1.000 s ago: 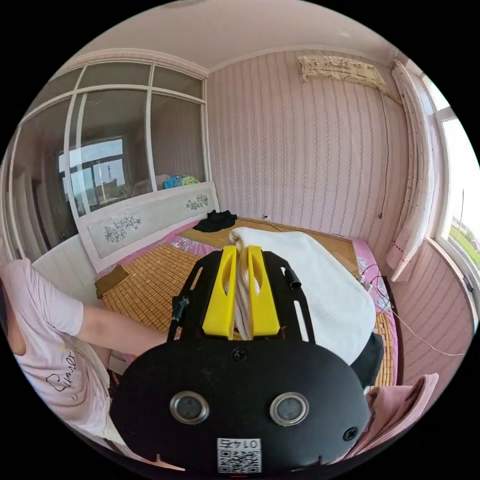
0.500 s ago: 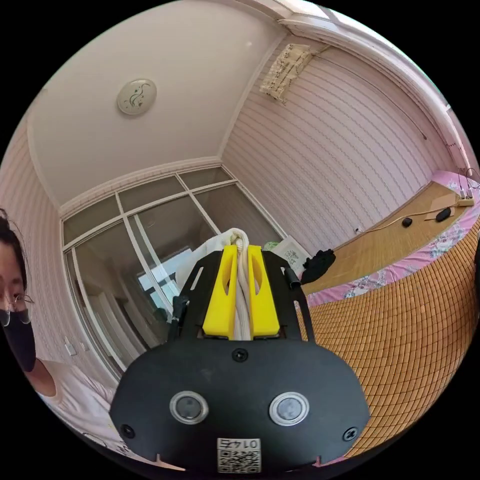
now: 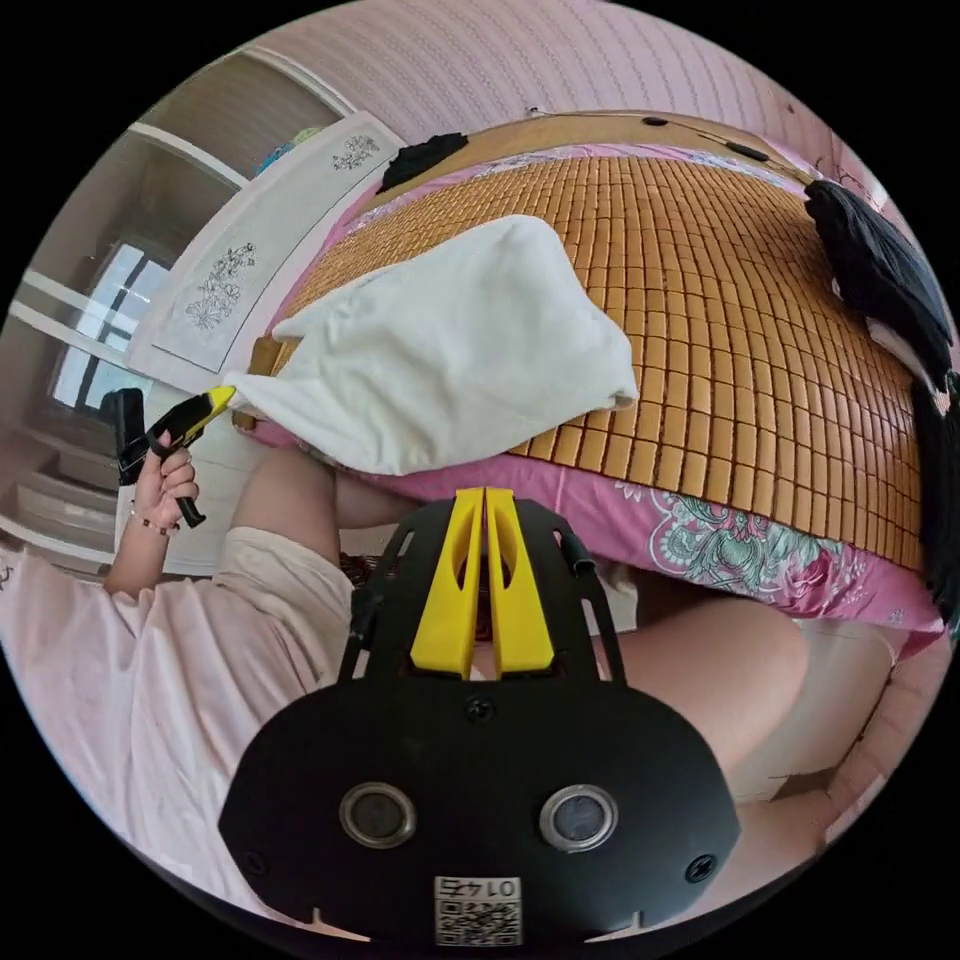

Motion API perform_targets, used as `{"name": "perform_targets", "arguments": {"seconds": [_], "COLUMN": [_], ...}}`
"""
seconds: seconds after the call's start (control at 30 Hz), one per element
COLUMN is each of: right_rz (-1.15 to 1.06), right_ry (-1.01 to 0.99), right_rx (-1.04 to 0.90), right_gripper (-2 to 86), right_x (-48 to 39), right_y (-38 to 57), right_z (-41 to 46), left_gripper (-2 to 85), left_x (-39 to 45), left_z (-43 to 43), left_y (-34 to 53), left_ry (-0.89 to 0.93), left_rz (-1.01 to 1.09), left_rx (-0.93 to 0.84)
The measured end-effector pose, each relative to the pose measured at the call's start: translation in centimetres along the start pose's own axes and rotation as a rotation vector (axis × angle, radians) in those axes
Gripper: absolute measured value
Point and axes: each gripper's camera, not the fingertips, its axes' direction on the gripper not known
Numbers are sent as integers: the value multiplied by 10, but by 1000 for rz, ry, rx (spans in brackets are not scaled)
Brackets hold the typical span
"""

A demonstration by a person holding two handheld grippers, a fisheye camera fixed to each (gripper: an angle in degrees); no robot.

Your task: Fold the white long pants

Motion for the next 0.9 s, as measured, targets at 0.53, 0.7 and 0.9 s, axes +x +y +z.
{"name": "perform_targets", "arguments": {"seconds": [0.53,0.7,0.9], "right_rz": [-963,-965,-745], "right_ry": [395,648,365], "right_rx": [-20,-52,-397], "right_gripper": [224,300,166], "right_x": [-309,-329,-289], "right_y": [-174,-229,-281], "right_z": [110,158,192], "left_gripper": [-5,-9,-9], "left_x": [-16,-37,-59], "left_z": [-96,-153,-190], "left_y": [21,45,66], "left_ry": [-183,-259,-286], "left_rz": [-79,-149,-249], "left_rx": [133,217,291]}}
